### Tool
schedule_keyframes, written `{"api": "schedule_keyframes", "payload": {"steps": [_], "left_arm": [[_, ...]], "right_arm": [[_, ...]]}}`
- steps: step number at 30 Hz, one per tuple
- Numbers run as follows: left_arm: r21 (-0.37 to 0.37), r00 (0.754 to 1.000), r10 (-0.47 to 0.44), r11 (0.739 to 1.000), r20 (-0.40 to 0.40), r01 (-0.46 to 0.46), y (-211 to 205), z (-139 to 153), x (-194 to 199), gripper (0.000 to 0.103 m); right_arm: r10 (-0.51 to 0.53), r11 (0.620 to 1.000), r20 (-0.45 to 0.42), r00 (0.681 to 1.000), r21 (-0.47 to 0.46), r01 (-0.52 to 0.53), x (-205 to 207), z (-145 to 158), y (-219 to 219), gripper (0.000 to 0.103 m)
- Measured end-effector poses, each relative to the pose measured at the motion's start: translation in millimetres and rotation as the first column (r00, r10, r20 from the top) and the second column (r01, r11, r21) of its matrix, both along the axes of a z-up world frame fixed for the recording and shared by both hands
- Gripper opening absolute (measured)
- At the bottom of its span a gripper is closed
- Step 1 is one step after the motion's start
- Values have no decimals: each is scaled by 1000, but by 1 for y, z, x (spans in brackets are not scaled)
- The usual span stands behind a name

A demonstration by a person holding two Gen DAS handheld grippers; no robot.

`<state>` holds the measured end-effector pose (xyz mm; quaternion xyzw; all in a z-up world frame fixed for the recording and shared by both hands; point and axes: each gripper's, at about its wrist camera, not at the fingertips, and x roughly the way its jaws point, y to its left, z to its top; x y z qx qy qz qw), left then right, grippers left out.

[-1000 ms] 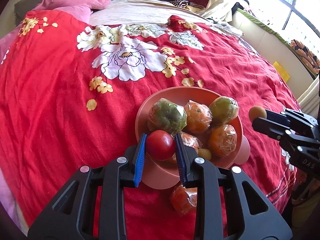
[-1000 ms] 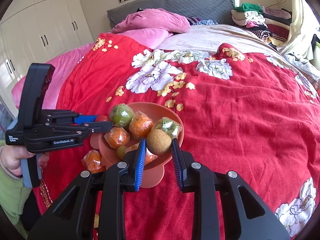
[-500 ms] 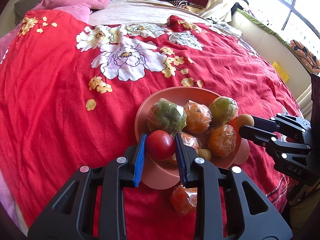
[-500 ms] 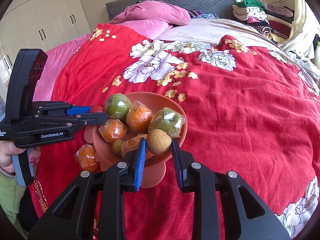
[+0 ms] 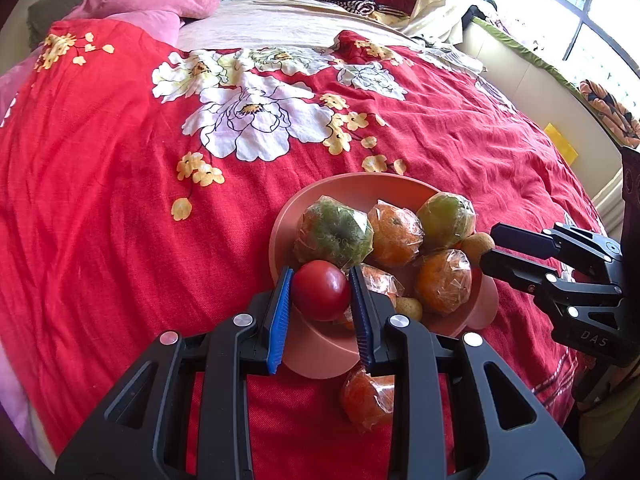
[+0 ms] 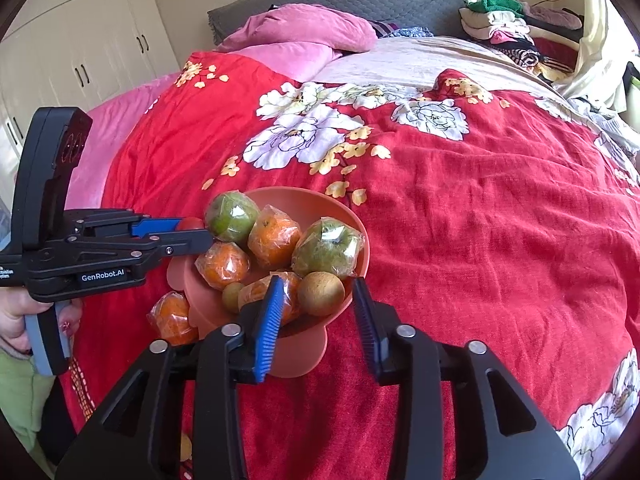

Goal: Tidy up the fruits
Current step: 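Open the left tool to drop the tomato while the right tool releases its brown fruit into the bowl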

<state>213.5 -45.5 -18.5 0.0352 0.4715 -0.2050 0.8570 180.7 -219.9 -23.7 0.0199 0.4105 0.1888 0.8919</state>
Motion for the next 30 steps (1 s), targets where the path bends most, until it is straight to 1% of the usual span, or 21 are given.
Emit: {"api": "schedule_keyframes", "payload": {"steps": [5, 12, 14, 15, 18, 22, 25, 29, 30], "left_arm": [[1, 1000, -1, 1000, -1, 1, 0, 0, 0, 21], [0, 1000, 0, 1000, -2, 0, 0, 0, 0, 22], [-3, 1000, -1, 1000, 1, 1, 1, 0, 0, 26], [-2, 1000, 0, 1000, 1, 0, 0, 1, -1, 31], [0, 1000, -2, 1000, 4, 2, -1, 2, -2, 31], [-5, 1000, 2, 1000, 9, -2, -2, 4, -3, 32], [-6, 1000, 5, 1000, 16, -5, -1, 6, -5, 37], [-10, 1000, 8, 1000, 22, -8, 0, 10, -6, 40], [-11, 1000, 10, 1000, 23, -9, 1, 10, -7, 43]], "right_arm": [[4, 1000, 7, 1000, -1, -4, -2, 2, 1, 43], [4, 1000, 9, 1000, -1, -4, -4, 3, 2, 49], [7, 1000, 9, 1000, 1, -7, -5, 3, 2, 49], [7, 1000, 10, 1000, 0, -7, -5, 3, 2, 50], [6, 1000, 9, 1000, 1, -6, -6, 3, 3, 54], [7, 1000, 9, 1000, 1, -7, -7, 4, 3, 54], [8, 1000, 12, 1000, 1, -8, -8, 5, 3, 57], [5, 1000, 20, 1000, -1, -5, -10, 8, 4, 59], [5, 1000, 23, 1000, -2, -5, -11, 9, 4, 60]]}}
